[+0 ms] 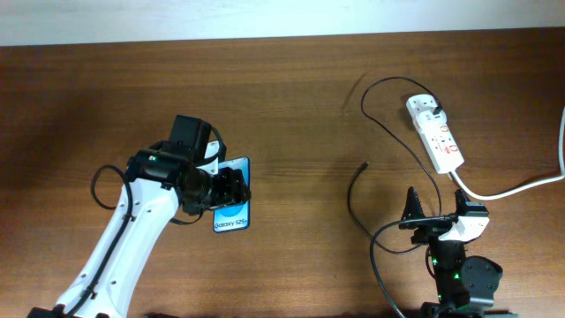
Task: Plug charger to phone and switch on socket
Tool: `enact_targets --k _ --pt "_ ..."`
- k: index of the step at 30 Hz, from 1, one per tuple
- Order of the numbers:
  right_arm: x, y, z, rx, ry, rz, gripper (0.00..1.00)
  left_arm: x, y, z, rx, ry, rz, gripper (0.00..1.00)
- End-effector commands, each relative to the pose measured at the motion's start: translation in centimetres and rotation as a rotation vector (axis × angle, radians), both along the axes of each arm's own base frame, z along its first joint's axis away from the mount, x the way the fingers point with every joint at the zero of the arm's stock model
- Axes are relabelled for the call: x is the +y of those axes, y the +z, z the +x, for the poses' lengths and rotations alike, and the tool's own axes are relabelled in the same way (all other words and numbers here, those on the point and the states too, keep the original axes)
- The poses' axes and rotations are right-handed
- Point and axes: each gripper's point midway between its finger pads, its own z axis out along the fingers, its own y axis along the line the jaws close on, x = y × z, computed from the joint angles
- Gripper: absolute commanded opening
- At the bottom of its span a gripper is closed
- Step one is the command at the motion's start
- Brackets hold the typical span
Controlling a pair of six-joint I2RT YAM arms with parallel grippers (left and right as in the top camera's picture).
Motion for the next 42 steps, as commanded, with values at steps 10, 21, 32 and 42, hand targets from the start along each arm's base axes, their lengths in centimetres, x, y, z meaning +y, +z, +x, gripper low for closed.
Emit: enact_targets --k 10,21,32,42 --pt "0.1 -0.3 0.0 0.008 0.001 -0.003 0.98 -0.7 1.6 0.3 -0.022 0.035 -0.048 0.33" --pt "0.1 -0.3 0.0 0.008 0.001 -0.003 0.98 -2.6 1.8 -0.6 0.067 0.170 -0.104 0.32" --pt "0.1 -0.3 0.0 0.008 0.001 -0.003 0.98 -3.1 2.0 0.5 0.100 0.392 -0.139 0.31" --pt "0.1 -0.3 0.0 0.008 0.001 -0.002 0.98 -7.4 4.6 -0.6 0.203 0.286 -0.401 0.30"
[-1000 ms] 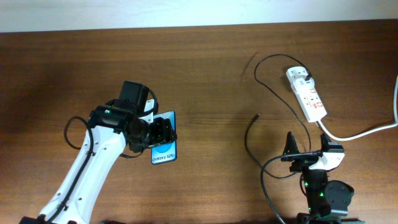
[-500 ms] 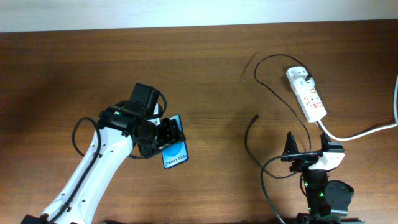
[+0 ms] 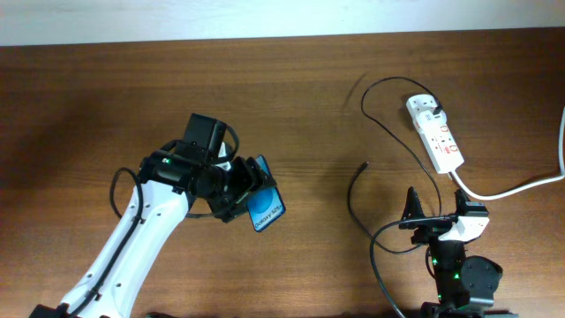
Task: Plug charger to phone and switch on socket
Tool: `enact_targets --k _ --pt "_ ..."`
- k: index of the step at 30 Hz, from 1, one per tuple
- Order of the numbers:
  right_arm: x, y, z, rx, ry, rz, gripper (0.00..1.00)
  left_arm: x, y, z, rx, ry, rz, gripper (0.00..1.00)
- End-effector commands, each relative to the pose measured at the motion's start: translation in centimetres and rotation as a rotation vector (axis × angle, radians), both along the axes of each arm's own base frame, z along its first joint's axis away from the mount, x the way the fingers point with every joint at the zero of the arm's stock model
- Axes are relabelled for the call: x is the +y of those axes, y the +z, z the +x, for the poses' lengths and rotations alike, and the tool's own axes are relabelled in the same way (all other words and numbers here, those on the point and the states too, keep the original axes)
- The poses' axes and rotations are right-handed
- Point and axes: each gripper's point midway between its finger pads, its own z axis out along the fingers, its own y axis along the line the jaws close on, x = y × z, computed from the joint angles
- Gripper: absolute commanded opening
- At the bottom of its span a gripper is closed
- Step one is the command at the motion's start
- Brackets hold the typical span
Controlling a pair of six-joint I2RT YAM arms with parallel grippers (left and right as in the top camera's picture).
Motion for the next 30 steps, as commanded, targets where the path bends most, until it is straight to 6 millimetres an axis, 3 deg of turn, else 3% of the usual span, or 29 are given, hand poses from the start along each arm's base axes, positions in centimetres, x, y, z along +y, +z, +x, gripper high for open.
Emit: enact_targets --k 1,8,10,14,15,18,20,23,30 --pt "0.1 -0.3 0.0 0.008 0.001 -0.003 0.98 -1.6 2.5 -0.3 -0.030 -0.052 -0.113 0.30" --pt "0.2 -0.3 0.0 0.007 0.007 -0.001 0.98 -2.9 3.9 -0.3 -0.051 -0.094 -0.211 0.28" --pt "1.4 -0.2 0.0 0.003 0.071 0.083 0.98 -3.2 4.2 -0.2 -0.060 -0.102 -0.231 0.29" --pt "6.8 0.2 -1.2 0.063 0.371 0.447 0.98 -3.4 4.5 0.5 -0.098 -0.104 -0.238 0.30" --pt "9.3 0.2 -2.4 0.117 0.528 0.514 0.98 -3.4 4.5 0.6 -0.102 -0.104 -0.238 0.30" --pt "13.9 -0.1 -6.5 0.239 0.871 0.547 0.98 -3.4 4.5 0.8 -0.114 -0.102 -0.235 0.31" --pt "15.1 0.0 -8.1 0.271 0.982 0.552 0.98 -3.4 4.6 1.0 -0.104 -0.080 -0.242 0.30" --pt "16.2 0.2 -10.2 0.305 1.116 0.550 0.98 -4.0 5.3 0.9 -0.103 -0.095 -0.288 0.29" --pt "16.1 0.3 -10.1 0.303 1.112 0.549 0.98 -4.2 5.5 0.8 -0.103 -0.102 -0.301 0.29"
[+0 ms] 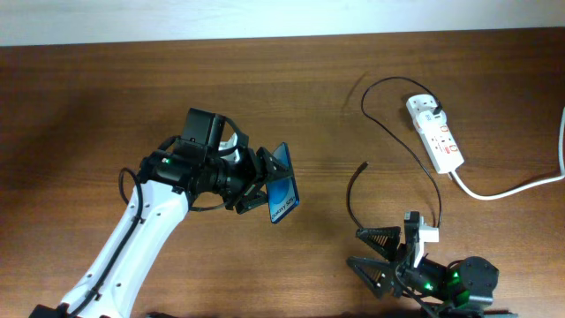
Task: Plug charger to phone and switch on socket
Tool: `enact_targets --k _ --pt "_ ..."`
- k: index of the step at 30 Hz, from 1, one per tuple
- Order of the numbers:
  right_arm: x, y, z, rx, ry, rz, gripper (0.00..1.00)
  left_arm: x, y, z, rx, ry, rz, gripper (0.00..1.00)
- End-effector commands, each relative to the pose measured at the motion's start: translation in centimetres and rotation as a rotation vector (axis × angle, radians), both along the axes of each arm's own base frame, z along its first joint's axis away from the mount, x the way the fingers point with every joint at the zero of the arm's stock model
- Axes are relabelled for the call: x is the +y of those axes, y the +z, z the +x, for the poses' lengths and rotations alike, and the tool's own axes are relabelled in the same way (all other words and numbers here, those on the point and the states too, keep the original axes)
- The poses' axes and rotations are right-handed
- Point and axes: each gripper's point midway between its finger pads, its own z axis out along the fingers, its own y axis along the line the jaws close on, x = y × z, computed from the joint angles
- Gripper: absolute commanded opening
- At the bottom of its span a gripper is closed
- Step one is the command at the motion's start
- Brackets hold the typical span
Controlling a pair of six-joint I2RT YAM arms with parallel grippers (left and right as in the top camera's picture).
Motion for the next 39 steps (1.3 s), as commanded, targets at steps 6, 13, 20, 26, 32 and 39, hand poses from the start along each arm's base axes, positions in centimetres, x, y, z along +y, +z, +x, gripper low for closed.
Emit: enact_targets --k 6,13,20,26,32,39 --pt "-0.7 0.1 1.3 -0.037 -0.086 -0.018 0.98 1.3 0.6 2.0 -0.117 0.059 0.093 0.31" --pt "-1.6 0.5 2.9 -0.059 -0.183 -0.028 0.98 4.5 -1.0 4.3 -0.211 0.155 0.303 0.30" --pt "-3.2 0.7 6.1 0.011 -0.289 -0.111 0.98 5.3 -0.9 5.6 -0.263 0.200 0.354 0.29" --pt "-2.3 3.2 10.3 0.075 -0.199 -0.182 0.98 5.6 -0.3 6.9 -0.283 0.282 0.347 0.28" --pt "3.1 2.2 12.2 0.037 -0.214 -0.297 0.98 5.3 0.2 7.6 -0.253 0.362 0.295 0.25" --pt "8.6 3.3 13.7 -0.073 -0.316 -0.269 0.99 3.1 0.7 6.8 -0.189 0.383 0.215 0.24"
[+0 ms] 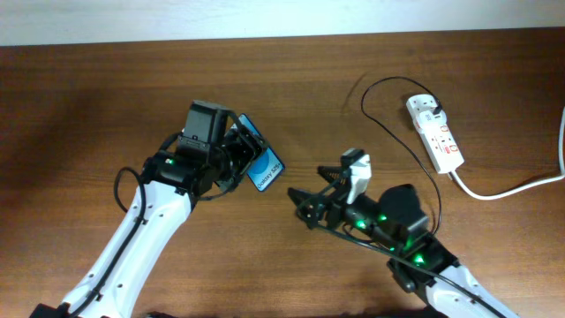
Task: Plug charger to phone and switch on socket
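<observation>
The phone (264, 170), blue-faced with a Galaxy label, is tilted above the table left of centre, with my left gripper (249, 155) shut on it. My right gripper (303, 208) reaches into the table's middle, a short way right of the phone; it is open with nothing between its fingers. The thin black charger cable (381, 126) loops from the white socket strip (435, 132) at the far right. Its free plug end is hidden under my right arm. The strip's red switches face up.
A white mains cord (512, 187) runs from the strip off the right edge. A pale wall strip borders the table's far edge.
My right arm has come from the front edge to the table's middle, covering the cable's free end. My left gripper has turned the phone and drawn it slightly up and left.
At first the phone lay flat under my left gripper and my right arm was folded at the front right. Then the phone was held lifted and tilted, further right. My right arm then opened low at the front edge. Now it reaches toward the held phone.
</observation>
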Tool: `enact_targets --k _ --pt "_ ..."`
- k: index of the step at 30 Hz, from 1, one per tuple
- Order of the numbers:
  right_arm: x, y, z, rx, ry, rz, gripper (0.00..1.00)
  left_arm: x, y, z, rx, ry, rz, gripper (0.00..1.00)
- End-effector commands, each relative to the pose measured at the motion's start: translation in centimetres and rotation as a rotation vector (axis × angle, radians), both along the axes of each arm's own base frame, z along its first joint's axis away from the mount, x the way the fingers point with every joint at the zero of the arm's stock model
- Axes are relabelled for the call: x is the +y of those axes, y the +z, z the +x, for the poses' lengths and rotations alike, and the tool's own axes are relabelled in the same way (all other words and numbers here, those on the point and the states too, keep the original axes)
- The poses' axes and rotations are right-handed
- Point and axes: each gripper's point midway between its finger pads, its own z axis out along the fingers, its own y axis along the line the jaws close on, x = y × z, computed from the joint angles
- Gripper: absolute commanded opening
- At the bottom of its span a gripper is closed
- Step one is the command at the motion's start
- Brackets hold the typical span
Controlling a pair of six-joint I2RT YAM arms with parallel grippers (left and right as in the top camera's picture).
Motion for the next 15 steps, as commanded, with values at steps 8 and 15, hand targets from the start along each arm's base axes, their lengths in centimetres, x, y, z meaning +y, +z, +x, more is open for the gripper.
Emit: enact_targets --k 8,15 --pt "2.8 -1.3 3.1 0.025 -0.091 0.105 0.92 -2.9 2.9 -0.2 -0.033 -0.016 -0.122 0.24" --pt "2.6 -0.8 3.7 0.028 -0.129 0.148 0.75 -3.4 3.3 -0.1 -0.043 -0.029 -0.148 0.21"
